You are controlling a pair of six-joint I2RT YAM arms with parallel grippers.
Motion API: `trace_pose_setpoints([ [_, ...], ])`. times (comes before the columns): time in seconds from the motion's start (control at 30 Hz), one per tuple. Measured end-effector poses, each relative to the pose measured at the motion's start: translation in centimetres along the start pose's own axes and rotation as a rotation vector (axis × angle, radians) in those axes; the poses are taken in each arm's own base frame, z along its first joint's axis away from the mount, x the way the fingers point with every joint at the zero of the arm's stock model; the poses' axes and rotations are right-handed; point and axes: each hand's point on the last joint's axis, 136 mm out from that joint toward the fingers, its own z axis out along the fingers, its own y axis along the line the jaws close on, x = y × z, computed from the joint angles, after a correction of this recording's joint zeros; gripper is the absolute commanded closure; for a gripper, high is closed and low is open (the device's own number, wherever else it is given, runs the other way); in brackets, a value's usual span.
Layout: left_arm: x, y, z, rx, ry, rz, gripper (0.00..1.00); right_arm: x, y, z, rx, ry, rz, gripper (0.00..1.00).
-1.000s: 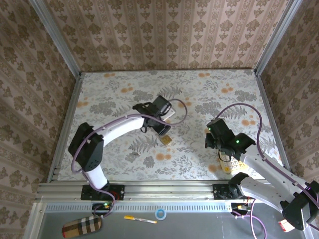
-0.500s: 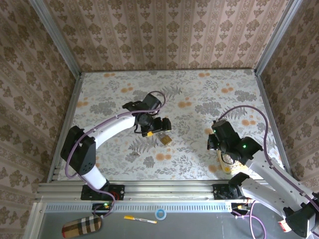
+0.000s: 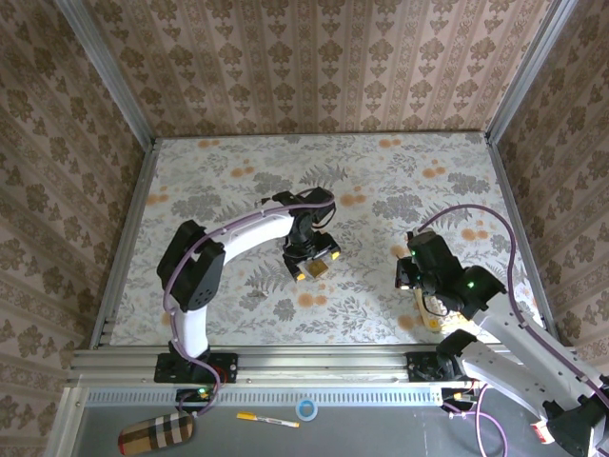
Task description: Unlock with the key
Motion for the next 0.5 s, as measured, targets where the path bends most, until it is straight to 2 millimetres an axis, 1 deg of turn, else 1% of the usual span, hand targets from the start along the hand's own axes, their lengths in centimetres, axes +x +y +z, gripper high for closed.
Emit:
trace_pose_setpoints([
  [0.13,-0.6,0.4,0.7,-0.021,0.0,-0.051,0.14,0.9,-0.1,0.5,-0.003,0.021,-0.003,1.0],
  [0.23,-1.2,0.5,1.2,-0.033,-0.013,-0.071,0.14,1.1,0.0,0.7,-0.011,0.024,-0.002,1.0],
  [0.37,-2.0,-0.1,1.3,-0.006,-0.039,-0.08,0.14,1.2,0.0,0.9,-0.017,0.027,-0.002,1.0],
  [0.5,-2.4,-0.7,1.3,0.022,-0.048,-0.088,0.14,1.3,0.2,1.0,-0.029,0.03,-0.001,1.0],
])
